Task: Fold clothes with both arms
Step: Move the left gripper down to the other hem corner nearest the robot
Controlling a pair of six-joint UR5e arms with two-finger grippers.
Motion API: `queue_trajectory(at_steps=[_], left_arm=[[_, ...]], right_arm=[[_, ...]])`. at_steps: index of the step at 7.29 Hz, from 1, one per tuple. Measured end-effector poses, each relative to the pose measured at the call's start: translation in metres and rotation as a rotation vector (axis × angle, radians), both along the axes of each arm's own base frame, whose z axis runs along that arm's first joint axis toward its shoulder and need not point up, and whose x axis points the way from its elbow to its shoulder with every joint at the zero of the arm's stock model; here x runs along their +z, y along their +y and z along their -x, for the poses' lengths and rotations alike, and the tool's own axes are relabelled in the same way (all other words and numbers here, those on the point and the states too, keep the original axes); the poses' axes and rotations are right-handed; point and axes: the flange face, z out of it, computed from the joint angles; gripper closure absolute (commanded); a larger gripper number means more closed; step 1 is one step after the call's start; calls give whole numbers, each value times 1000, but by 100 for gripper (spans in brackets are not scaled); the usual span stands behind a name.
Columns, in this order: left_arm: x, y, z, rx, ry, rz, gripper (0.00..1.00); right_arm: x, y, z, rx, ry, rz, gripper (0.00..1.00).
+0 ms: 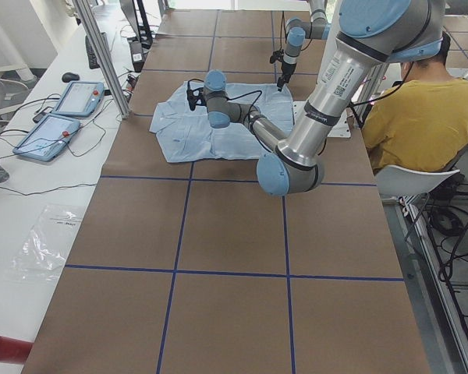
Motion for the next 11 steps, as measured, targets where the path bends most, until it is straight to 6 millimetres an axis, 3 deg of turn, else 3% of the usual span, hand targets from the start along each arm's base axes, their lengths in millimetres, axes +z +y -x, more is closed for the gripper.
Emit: queue_trajectory(at_steps=[3, 4, 5, 6, 11], left_arm=[[-1, 0, 0, -1, 1, -1, 5], [-1, 0, 0, -1, 2, -1, 5], [-1, 1, 0, -1, 2, 0, 5], [-1, 1, 0, -1, 2, 0, 5], [7, 4, -1, -2, -6, 18, 5]], right_arm=[[5, -1, 0, 5, 31, -4, 30], [6, -3, 0, 11, 39, -9, 36], [7, -6, -1, 18, 43, -12, 63], [6, -9, -2, 24, 44, -13, 97], [3, -9, -7, 27, 70, -16, 100]])
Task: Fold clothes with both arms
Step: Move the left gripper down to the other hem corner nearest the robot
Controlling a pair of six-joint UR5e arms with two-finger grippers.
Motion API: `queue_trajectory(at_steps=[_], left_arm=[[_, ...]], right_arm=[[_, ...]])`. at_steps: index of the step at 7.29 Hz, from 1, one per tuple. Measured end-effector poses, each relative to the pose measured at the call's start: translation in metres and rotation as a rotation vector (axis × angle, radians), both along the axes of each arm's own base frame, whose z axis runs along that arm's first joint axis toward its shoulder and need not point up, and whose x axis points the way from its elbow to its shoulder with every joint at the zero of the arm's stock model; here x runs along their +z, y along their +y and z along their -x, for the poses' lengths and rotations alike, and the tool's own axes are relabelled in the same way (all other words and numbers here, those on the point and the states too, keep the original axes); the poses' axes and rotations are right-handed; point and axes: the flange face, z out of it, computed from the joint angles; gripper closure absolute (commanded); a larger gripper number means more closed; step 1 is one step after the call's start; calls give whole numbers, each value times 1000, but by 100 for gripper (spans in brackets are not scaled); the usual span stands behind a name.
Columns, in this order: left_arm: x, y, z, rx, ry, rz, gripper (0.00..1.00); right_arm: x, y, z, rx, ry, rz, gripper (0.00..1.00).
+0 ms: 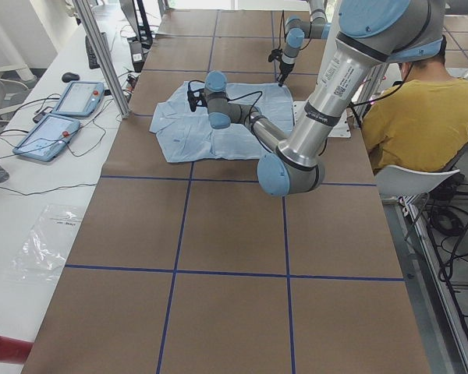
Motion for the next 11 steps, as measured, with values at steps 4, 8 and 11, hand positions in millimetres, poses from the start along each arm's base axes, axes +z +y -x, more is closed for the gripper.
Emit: queue_trajectory(at_steps=[4, 8, 11], left_arm=[[13, 121, 1, 1, -111, 59, 1], [56, 245, 4, 39, -279, 74, 2], [83, 291, -1, 52, -333, 197, 5]], right_arm=[[-19, -7, -13, 9, -39, 3, 100], [-20, -9, -13, 11, -40, 4, 100], [-19, -8, -12, 12, -38, 5, 100]])
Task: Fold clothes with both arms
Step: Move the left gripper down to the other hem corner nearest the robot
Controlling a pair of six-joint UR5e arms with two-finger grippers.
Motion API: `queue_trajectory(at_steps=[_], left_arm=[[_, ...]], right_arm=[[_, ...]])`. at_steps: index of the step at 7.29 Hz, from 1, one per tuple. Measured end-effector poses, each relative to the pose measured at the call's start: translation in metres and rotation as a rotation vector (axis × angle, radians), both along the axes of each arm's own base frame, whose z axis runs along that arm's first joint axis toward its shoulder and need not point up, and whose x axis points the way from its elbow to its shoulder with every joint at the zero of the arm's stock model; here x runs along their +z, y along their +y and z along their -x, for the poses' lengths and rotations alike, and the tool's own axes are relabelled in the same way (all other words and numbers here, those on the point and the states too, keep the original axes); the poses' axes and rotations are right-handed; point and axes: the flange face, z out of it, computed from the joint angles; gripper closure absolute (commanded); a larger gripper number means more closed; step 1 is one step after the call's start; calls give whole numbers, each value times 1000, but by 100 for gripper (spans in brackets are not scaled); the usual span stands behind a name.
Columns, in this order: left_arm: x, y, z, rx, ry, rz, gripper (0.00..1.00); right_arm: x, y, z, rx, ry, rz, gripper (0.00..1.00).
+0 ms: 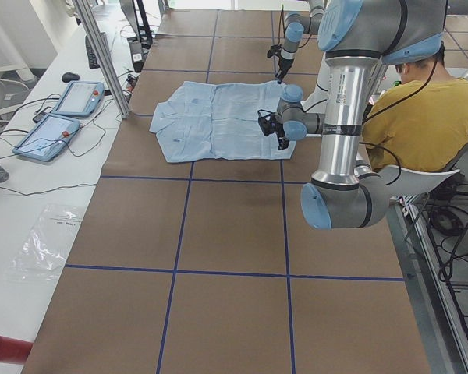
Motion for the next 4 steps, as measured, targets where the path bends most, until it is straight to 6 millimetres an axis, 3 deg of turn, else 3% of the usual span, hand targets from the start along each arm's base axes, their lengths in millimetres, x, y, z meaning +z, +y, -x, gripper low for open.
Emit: queue_trajectory(at_steps=[1, 4], left_arm=[[10, 7, 1, 2, -19, 19, 10], [27, 21, 0, 13, -53, 50, 14]], right_arm=[[1, 0, 0, -1, 2, 0, 100], [2, 1, 1, 0, 4, 1, 100]])
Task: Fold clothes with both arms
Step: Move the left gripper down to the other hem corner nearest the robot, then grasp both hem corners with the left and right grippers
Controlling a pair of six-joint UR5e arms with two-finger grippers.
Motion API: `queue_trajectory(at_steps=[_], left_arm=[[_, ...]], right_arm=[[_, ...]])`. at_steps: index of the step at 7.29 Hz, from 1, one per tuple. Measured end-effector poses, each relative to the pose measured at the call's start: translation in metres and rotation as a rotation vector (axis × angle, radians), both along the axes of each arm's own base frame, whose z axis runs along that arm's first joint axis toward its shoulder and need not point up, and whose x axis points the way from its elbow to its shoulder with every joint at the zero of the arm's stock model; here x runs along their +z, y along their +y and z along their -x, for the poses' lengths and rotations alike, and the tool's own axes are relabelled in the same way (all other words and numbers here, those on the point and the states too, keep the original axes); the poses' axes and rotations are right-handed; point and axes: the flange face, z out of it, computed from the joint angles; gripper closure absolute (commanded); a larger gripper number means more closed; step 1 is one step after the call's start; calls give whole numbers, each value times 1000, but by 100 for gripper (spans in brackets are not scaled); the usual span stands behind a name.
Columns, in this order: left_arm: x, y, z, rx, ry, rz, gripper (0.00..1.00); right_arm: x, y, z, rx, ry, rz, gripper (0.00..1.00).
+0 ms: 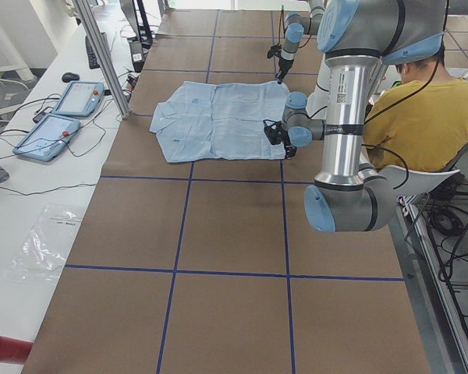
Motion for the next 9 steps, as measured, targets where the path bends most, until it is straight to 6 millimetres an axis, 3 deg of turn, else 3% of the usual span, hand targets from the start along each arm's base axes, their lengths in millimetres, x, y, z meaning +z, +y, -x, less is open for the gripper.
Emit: queue_trajectory(at_steps=[3, 4, 7, 9], left_arm=[[4, 12, -6, 11, -8, 20, 18], [6, 13, -7, 13, -13, 22, 25], [9, 14, -9, 8, -18, 30, 99], [9, 14, -8, 2, -17, 40, 100]], right_arm=[[-2, 0, 1, -2, -5, -1, 100], [-2, 0, 1, -2, -5, -1, 100], [-3, 0, 1, -2, -6, 0, 100], [-4, 0, 1, -3, -7, 0, 100]])
